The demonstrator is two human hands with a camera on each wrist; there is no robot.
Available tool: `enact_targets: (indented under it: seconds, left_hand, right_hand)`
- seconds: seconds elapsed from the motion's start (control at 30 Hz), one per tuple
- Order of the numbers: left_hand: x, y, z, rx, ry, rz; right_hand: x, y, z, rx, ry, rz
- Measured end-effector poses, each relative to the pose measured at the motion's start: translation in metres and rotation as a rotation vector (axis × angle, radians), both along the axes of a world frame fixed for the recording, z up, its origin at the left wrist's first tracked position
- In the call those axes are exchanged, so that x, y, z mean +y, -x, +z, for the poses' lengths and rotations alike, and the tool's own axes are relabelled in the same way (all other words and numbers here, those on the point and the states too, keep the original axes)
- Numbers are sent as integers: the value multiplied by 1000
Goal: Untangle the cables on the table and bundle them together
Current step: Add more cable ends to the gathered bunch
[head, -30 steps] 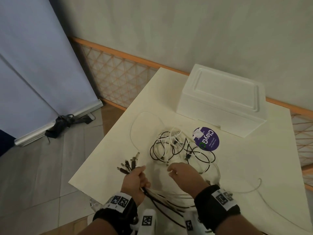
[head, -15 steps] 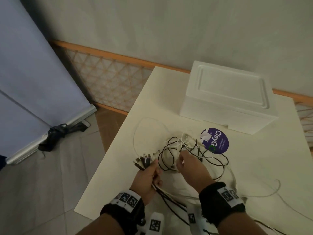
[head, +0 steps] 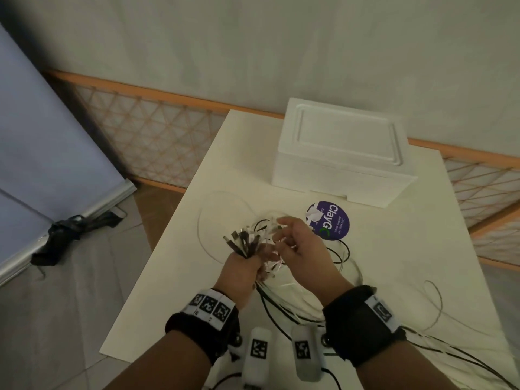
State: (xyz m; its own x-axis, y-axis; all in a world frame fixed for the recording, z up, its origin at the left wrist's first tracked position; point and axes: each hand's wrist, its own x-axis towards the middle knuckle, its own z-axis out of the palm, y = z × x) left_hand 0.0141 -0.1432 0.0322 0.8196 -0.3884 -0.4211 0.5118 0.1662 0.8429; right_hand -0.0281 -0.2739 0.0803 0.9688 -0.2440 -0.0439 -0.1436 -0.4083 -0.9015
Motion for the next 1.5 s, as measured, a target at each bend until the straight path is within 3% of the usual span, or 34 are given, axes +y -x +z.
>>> enact_targets:
  seconds: [0.17, 0.27, 0.33, 0.43, 0.57, 0.67, 0.77, 0.87, 1.0, 1.1, 1.17, 1.33, 1.4, 1.5]
  left_hand:
    - [-1, 8, 2, 123, 141, 122]
    - [0, 12, 0, 153, 155, 206]
    - [3, 13, 1, 227, 218, 293]
    - [13, 14, -1, 339, 418, 371]
    - [27, 19, -7, 329, 307, 391]
    - [31, 21, -12, 305, 162, 337]
    - [22, 24, -4, 191, 44, 181]
    - [4, 30, 11, 68, -8, -26]
    - [-5, 26, 22, -70, -183, -226]
    - [1, 17, 23, -33, -235, -256]
    - [7, 13, 22, 45, -193, -141]
    - [36, 1, 11, 260, 228, 269]
    - [41, 4, 8, 268, 367, 248]
    - [30, 12, 12, 219, 431, 19]
  right_hand:
    - [1, 18, -21, 262, 256, 262]
    - [-1, 29, -29, 292, 412, 287]
    - [-9, 33, -34, 244, 558, 278]
    - [-30, 37, -39, 236, 592, 205]
    - [-62, 39, -21, 181, 567, -63]
    - [-78, 42, 5, 132, 535, -119]
    - [-69, 36, 20, 175, 591, 111]
    - [-42, 24, 15, 235, 814, 351]
    - [-26, 20, 4, 219, 1044, 466]
    - [-26, 30, 8, 152, 811, 436]
    - [-32, 36, 9, 122, 757, 339]
    - [-79, 53, -5, 271, 661, 81]
    - [-87, 58, 0, 236, 574, -16]
    - [-74, 53, 13, 151, 354, -83]
